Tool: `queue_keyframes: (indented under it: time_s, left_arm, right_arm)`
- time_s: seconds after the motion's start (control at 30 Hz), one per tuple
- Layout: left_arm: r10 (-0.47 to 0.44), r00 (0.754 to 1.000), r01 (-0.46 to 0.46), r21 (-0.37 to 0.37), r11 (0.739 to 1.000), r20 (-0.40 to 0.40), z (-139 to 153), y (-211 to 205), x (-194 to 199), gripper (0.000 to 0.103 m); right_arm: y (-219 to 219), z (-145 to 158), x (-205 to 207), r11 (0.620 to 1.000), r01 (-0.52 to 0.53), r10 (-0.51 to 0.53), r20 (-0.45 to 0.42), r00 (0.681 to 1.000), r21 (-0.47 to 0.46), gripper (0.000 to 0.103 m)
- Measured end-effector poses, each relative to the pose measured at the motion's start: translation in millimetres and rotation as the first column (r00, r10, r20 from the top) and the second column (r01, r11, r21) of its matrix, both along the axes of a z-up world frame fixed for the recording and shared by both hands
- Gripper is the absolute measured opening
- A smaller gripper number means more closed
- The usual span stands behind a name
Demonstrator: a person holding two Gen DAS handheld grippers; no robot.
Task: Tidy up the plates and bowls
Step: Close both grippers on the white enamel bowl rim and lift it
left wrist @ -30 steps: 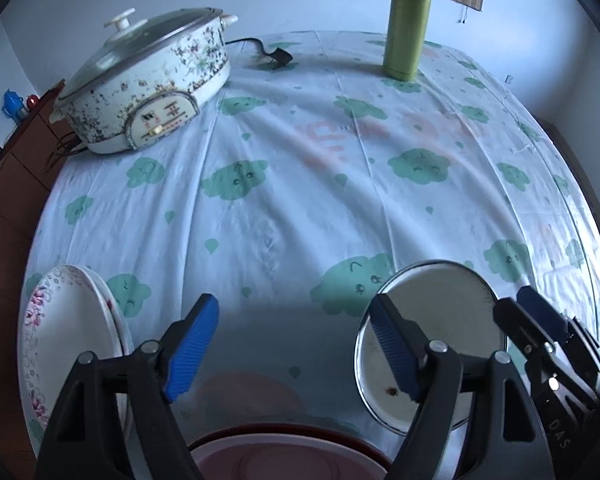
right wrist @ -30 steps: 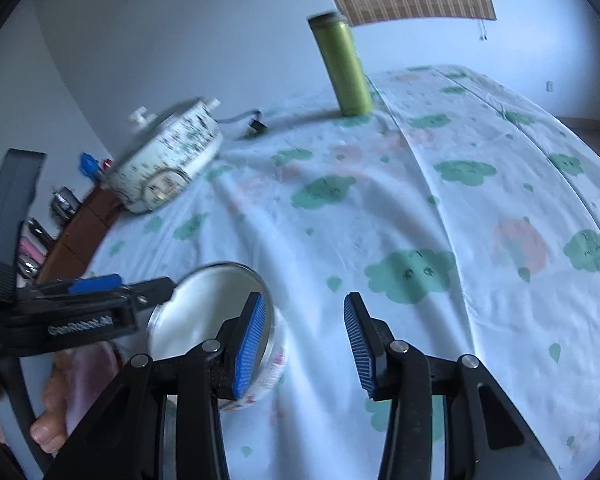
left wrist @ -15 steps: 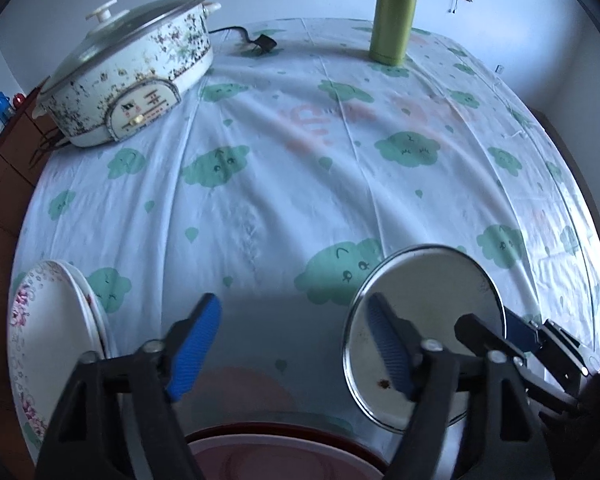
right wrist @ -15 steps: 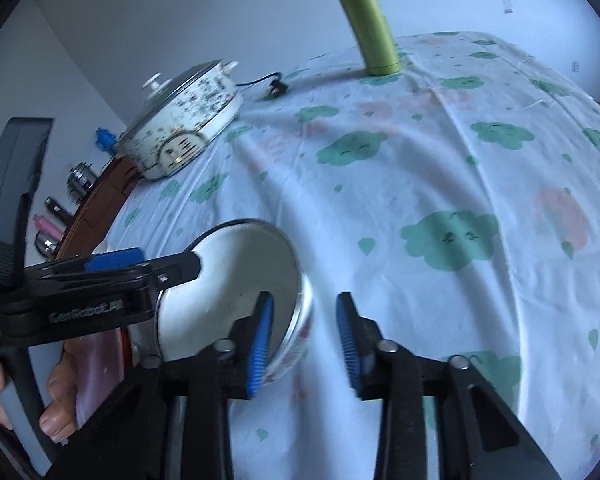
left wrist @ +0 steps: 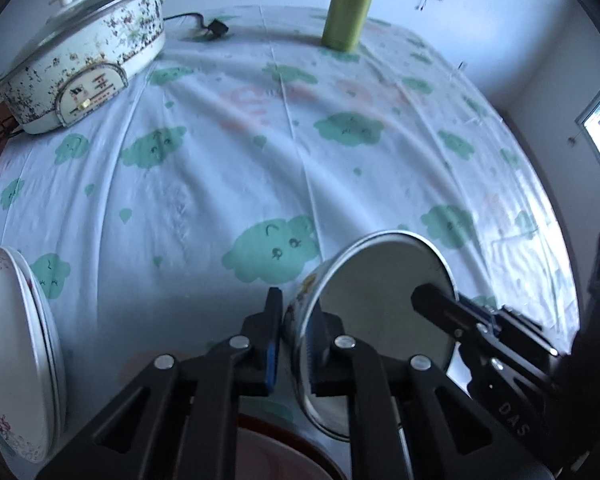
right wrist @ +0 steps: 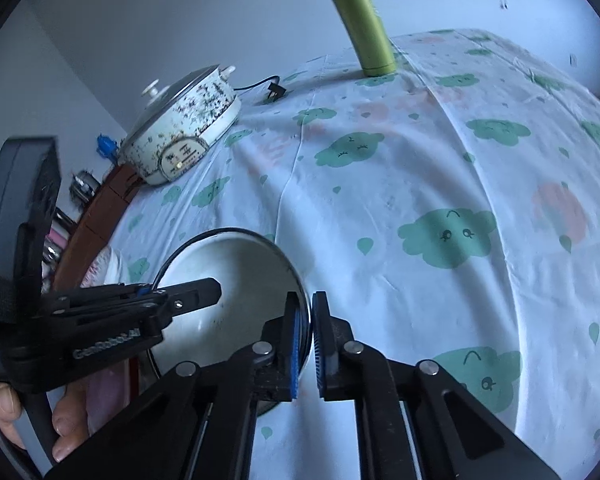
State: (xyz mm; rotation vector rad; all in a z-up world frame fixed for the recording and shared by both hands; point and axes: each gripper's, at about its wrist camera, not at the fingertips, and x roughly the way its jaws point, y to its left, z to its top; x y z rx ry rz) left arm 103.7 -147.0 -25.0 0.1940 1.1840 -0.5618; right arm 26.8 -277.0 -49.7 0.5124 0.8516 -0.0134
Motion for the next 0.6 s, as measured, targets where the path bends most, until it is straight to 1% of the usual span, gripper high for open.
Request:
queue_keyframes:
  time_s: [0.07,0.1,0.27,0.4,0.5,0.6]
  left_arm:
    - [0.001,1.0,-0.001,-0.008,1.0,0.013,5.8,1.5,-2.0,0.008]
    - [0.0,1.0,0.0,-0.009,1.0,0.017,7.3,1.8,-2.7,0.008]
    - [0.003,1.0,-0.003,-0.007,1.0,0.021,9.4,1.2,-5.8,0.008]
    - [0.003,0.999,-0.002,-0.018,1.0,0.042,17.8,4.0,-9.8,0.008]
    - [0.003,0.997,-0.002,-0.015,1.0,0.079,29.0,8.8,-16.7,0.008]
    - [0.005,0.996,-0.002,-0.034,0.999,0.089,35.8,16.8,-20.4,0.008]
  right_arm:
    - [-2.6,1.3,-0.8,0.999,-0.003,0.003,0.002,1.0,0.038,0.007]
    - [-2.3,2.5,-1.2,0.999,-0.004,0.004,0.005,1.0,0.04,0.007]
    - [3.4,11.2,-5.6,1.0,-0.005,0.005,0.022,1.0,-0.01,0.007]
    - [3.2,19.2,-10.3,1.0,-0.01,0.01,0.035,0.999,-0.007,0.007]
    - [7.2,27.1,-14.4,1.0,-0.019,0.02,0.056,0.998,-0.015,0.007]
    - [12.0,33.8,-18.2,0.999,-0.027,0.029,0.077,0.997,-0.02,0.007]
